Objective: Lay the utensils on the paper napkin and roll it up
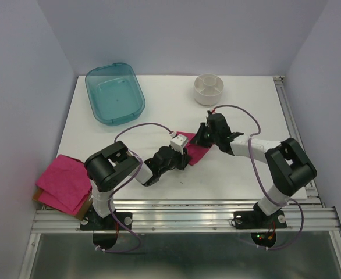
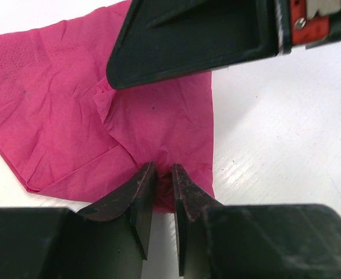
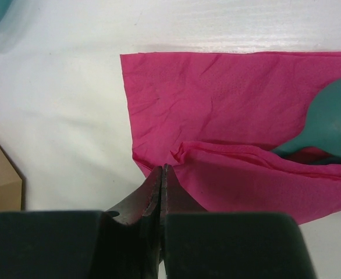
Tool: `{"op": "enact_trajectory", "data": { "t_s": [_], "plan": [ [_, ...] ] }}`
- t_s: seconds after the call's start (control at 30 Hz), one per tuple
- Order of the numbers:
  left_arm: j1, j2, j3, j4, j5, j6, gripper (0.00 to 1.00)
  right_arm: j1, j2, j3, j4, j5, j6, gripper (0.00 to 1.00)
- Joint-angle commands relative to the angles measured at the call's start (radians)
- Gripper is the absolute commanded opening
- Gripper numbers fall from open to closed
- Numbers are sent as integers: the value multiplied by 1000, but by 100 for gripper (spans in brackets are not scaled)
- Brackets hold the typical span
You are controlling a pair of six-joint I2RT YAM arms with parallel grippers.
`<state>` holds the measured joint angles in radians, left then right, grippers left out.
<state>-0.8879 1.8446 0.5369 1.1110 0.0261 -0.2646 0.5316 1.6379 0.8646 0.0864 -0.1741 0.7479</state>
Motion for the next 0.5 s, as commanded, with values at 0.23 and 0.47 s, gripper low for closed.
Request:
{"op": "enact_trajectory", "data": {
  "t_s": [0.23,0.47],
  "plan": [
    [6,-8,-11,15,8,1,29,5,79,-16,96,-8,2,1],
    [6,-16,-5,4,5,-1,29,5,129,-3,119,-13,10,1]
  ]
}}
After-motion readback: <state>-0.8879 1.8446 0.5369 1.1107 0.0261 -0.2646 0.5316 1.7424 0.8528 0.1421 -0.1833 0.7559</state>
